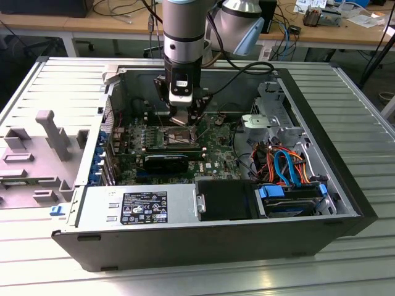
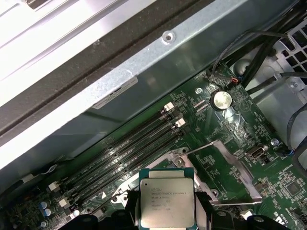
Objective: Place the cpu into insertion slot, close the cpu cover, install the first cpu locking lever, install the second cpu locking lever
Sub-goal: 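Place the cpu into insertion slot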
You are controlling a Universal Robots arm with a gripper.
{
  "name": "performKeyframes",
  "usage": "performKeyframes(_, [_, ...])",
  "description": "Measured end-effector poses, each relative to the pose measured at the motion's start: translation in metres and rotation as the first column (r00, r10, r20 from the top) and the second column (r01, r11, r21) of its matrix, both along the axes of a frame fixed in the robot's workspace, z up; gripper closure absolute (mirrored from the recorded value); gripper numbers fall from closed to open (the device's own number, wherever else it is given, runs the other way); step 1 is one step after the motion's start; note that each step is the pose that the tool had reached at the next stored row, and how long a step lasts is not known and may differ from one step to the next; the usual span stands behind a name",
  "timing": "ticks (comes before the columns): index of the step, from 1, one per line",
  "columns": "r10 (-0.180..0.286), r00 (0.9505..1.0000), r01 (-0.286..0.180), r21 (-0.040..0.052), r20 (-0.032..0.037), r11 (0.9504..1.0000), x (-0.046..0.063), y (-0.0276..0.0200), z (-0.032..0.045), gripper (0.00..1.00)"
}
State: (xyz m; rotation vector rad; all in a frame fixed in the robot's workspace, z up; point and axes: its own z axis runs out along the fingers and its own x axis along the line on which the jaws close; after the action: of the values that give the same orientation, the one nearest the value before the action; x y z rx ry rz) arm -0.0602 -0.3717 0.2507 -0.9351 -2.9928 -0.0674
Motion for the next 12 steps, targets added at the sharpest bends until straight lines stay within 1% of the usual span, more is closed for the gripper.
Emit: performKeyframes(12, [-0.019, 0.9998, 0.019, 0.0, 0.0, 0.9998, 0.0, 0.0, -0.0006, 0.45])
